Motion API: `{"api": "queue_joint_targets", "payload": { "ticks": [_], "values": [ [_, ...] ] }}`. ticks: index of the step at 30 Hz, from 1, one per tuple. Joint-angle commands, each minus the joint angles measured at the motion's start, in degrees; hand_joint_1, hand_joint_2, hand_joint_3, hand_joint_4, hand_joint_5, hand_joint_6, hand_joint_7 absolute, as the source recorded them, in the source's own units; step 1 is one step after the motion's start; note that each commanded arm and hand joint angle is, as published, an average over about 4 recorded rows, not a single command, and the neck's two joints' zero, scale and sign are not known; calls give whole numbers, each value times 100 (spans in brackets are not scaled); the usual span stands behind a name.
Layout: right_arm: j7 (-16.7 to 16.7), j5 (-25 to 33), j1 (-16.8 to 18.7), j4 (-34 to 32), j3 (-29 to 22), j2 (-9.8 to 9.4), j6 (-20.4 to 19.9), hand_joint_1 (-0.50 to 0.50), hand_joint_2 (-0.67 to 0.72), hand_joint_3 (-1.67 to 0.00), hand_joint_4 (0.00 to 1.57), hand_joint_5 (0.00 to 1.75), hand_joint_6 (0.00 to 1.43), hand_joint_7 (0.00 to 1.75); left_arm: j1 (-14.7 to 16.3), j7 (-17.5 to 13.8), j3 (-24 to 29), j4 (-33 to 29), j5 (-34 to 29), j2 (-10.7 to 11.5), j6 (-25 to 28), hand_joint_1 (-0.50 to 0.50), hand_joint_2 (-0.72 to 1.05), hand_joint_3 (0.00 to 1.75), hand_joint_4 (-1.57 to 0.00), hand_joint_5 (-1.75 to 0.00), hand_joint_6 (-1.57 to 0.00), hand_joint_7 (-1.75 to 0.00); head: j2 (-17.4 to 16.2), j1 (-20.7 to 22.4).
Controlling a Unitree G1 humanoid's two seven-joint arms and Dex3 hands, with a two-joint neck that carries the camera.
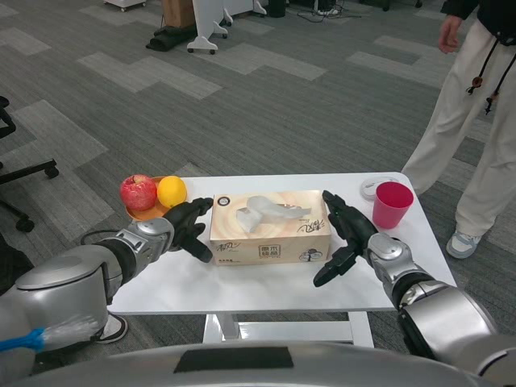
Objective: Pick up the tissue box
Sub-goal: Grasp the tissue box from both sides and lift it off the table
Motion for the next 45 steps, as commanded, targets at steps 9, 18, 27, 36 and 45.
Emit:
{"api": "queue_joint_targets", "payload": {
  "ticks": [9,18,27,36,45],
  "values": [
    [81,-35,-154,-8,156,156,-14,-25,22,-8,0,10,0,0,-141,-38,4,-15,-159,-31,-24,50,105,26,0,-10,0,0,-9,-5],
    [79,-35,-162,-23,254,164,-14,-25,22,-8,0,10,0,5,-139,-20,8,-15,-242,-31,-46,50,105,26,0,-10,0,0,-14,8],
    [77,-35,-162,-30,292,164,-14,-25,22,-10,0,10,0,0,-132,19,0,-7,-277,-31,-99,50,105,26,0,-10,0,0,-22,8],
    [81,-35,-167,-47,362,169,-14,-25,22,-10,0,10,0,0,-132,23,13,-37,-506,-27,-121,50,105,26,0,-10,0,0,-34,5],
    [77,-35,-171,-47,388,173,-14,-25,23,-8,0,10,0,2,-106,-25,26,-108,-1174,22,-64,50,105,26,0,-10,0,0,-26,5]
  ]
}}
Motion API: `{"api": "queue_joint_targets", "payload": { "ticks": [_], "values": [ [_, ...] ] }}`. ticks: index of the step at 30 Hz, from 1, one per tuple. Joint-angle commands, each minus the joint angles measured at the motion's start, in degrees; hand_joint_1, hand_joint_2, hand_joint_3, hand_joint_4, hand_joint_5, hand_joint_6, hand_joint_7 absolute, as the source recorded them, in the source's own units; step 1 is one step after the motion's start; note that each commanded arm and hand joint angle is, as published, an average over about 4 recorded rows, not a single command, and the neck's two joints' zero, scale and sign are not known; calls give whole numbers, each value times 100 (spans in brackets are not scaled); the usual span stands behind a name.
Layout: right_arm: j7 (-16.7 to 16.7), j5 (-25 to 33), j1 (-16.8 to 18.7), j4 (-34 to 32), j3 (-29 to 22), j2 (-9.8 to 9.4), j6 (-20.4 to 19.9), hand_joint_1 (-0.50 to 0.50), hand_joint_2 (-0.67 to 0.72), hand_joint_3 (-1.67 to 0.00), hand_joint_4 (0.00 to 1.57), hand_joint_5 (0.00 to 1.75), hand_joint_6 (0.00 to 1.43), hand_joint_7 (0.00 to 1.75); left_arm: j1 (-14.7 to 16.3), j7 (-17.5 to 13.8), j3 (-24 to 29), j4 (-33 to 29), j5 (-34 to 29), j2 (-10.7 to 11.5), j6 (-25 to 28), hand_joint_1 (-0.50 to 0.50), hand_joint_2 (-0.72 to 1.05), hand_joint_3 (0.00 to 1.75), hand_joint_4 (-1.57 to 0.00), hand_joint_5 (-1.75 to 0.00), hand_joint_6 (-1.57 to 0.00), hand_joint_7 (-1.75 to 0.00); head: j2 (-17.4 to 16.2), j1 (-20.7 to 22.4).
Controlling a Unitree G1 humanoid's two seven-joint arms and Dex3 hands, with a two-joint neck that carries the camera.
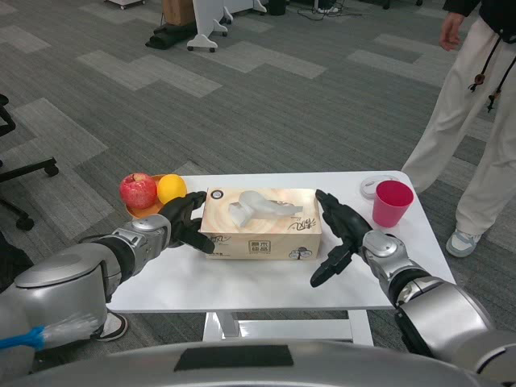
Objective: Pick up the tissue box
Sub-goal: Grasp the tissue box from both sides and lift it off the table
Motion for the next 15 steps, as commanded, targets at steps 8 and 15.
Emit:
{"api": "queue_joint_targets", "payload": {
  "ticks": [8,15],
  "values": [
    [83,-62,-105,-63,74,129,-14,-25,22,-8,0,10,0,0,-88,-136,50,-209,-298,54,-1,50,105,26,0,-10,0,0,-3,0],
    [83,-62,-105,-89,74,138,-14,-25,22,-16,0,10,0,3,-80,-158,59,-267,-369,69,36,50,105,26,0,-10,0,0,-4,-4]
  ]
}}
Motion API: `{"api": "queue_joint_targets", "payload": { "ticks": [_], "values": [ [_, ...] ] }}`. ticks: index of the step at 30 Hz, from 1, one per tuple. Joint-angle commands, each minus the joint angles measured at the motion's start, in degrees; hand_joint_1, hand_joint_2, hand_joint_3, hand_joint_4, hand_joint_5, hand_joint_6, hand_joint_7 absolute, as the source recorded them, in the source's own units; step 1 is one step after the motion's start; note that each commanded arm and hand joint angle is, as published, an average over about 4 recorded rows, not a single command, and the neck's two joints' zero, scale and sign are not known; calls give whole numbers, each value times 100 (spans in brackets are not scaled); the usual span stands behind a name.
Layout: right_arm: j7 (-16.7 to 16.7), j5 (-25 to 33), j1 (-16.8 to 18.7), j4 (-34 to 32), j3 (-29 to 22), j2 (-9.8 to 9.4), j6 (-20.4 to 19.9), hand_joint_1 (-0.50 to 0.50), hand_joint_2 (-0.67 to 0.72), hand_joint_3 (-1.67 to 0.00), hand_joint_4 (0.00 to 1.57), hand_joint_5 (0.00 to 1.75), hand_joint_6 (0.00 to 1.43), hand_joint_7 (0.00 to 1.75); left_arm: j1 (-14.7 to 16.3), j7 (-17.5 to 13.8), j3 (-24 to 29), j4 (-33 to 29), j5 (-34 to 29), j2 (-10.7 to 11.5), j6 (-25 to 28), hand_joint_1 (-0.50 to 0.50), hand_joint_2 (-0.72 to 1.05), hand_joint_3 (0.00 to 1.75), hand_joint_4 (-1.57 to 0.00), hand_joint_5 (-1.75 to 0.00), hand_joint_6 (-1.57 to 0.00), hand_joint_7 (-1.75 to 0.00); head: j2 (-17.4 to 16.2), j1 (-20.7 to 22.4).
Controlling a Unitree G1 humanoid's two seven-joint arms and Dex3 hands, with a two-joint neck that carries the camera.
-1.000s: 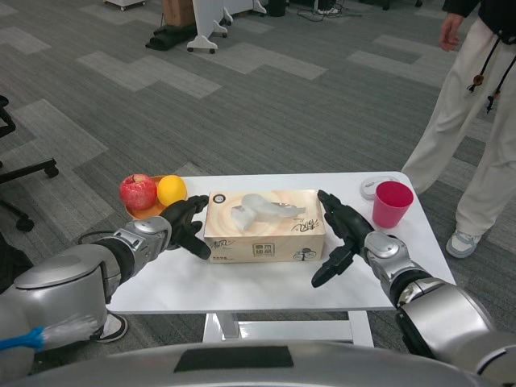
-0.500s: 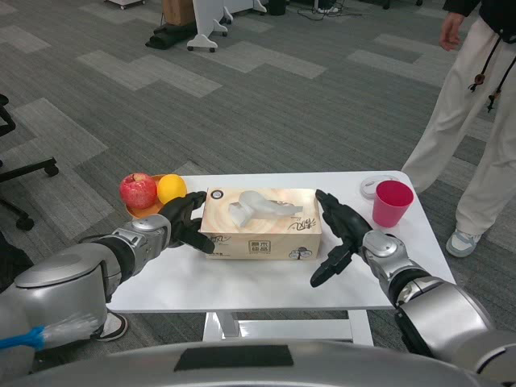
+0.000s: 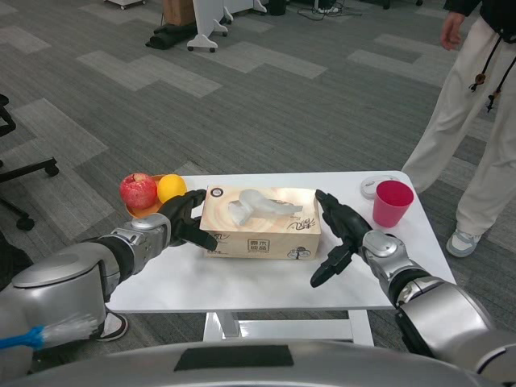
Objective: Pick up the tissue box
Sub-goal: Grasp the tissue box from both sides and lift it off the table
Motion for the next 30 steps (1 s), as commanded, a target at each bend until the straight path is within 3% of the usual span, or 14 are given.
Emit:
{"api": "queue_joint_targets", "payload": {
  "ticks": [1,30],
  "values": [
    [83,-62,-104,-83,62,137,-14,-25,22,-14,0,10,0,2,-80,-147,17,-120,-37,2,11,50,105,26,0,-10,0,0,-1,-7],
    [92,-27,-45,-459,-15,113,-40,-21,22,-8,0,10,0,2,15,-233,325,-665,-98,109,24,50,105,26,0,-10,0,0,44,-34]
  ]
}}
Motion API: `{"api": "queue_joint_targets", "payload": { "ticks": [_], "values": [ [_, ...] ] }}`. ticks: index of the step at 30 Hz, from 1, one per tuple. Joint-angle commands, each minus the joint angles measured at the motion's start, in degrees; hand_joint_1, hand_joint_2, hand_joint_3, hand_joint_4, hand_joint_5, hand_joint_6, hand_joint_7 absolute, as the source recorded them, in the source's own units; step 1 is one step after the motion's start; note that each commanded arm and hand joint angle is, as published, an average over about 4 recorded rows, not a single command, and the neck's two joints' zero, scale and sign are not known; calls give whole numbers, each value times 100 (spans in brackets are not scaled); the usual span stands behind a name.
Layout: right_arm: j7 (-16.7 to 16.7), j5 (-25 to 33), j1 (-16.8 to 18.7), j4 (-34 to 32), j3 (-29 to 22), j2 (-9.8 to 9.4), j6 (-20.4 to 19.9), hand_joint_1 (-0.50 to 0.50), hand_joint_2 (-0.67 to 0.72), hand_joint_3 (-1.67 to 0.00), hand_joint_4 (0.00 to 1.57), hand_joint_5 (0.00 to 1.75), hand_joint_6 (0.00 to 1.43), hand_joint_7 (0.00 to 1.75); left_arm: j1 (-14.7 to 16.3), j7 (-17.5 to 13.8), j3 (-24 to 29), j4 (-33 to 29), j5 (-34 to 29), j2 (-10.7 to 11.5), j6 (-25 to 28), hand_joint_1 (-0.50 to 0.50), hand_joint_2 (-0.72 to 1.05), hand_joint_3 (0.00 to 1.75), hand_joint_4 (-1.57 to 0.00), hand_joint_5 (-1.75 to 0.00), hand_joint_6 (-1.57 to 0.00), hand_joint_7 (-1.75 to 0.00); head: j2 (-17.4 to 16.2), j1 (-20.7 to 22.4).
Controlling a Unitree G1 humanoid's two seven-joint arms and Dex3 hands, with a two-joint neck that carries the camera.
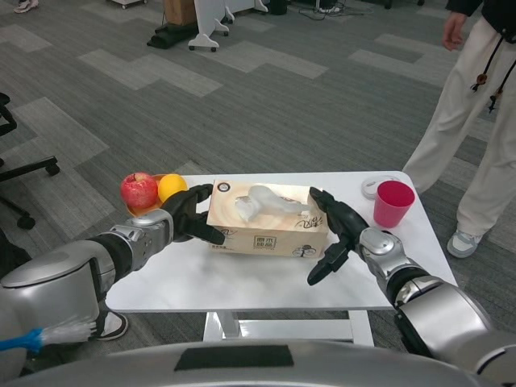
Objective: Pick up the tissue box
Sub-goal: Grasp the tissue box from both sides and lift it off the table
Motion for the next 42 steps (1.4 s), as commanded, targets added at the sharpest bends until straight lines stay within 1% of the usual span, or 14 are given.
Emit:
{"api": "queue_joint_targets", "payload": {
  "ticks": [1,5,8,12,15,17,19,23,25,26,30,33,37,42],
  "values": [
    [78,-14,-53,-235,-7,97,-65,-21,22,-8,0,10,0,0,0,-147,61,-150,13,-43,-11,50,105,26,0,-10,0,0,0,0],
    [78,-1,-53,-275,-59,91,-71,-21,28,-8,0,10,0,0,0,-154,80,-170,13,-30,-11,50,105,26,0,-10,0,0,2,-2],
    [78,1,-46,-294,-83,89,-74,-21,28,-12,0,10,0,0,0,-154,89,-185,13,-30,-11,50,105,26,0,-10,0,0,-7,-3],
    [87,1,-35,-349,-97,89,-82,-21,28,-8,0,10,0,5,9,-158,96,-194,13,-21,-11,50,105,26,0,-10,0,0,-9,-2],
    [87,1,-15,-389,-97,86,-82,-21,28,-8,0,10,0,3,11,-162,105,-203,13,-21,-11,50,105,26,0,-10,0,0,-12,1],
    [87,1,-9,-426,-99,82,-82,-21,28,-12,0,10,0,0,17,-162,120,-220,13,-19,-11,50,105,26,0,-10,0,0,-7,-2],
    [87,1,0,-477,-103,80,-82,-21,28,-16,0,10,0,3,26,-162,144,-247,13,-14,-11,50,105,26,0,-10,0,0,-4,-4],
    [87,1,24,-580,-105,75,-82,-21,28,-10,0,10,0,2,39,-162,214,-313,13,-6,-11,50,105,26,0,-10,0,0,-11,1],
    [87,1,40,-642,-105,71,-82,-21,28,-14,0,10,0,5,44,-162,254,-361,13,5,-11,50,105,26,0,-10,0,0,-12,0],
    [89,1,46,-672,-105,71,-82,-21,28,-12,0,10,0,3,46,-165,269,-383,13,12,-11,50,105,26,0,-10,0,0,-12,0],
    [96,1,70,-817,-105,67,-82,-21,22,-8,0,10,0,5,61,-176,377,-519,13,36,-11,50,105,26,0,-10,0,0,-12,0],
    [96,3,79,-886,-105,60,-78,-21,22,-8,0,10,0,7,70,-187,436,-625,13,49,-11,50,105,26,0,-10,0,0,-17,-12],
    [96,10,95,-987,-105,51,-82,-21,22,-8,0,10,0,3,86,-198,542,-789,13,67,-18,50,105,26,0,-10,0,0,-15,-15],
    [96,10,130,-1158,-105,29,-78,-21,22,-14,0,10,0,0,99,-211,636,-961,13,95,-20,50,105,26,0,-10,0,0,-21,-21]
  ]
}}
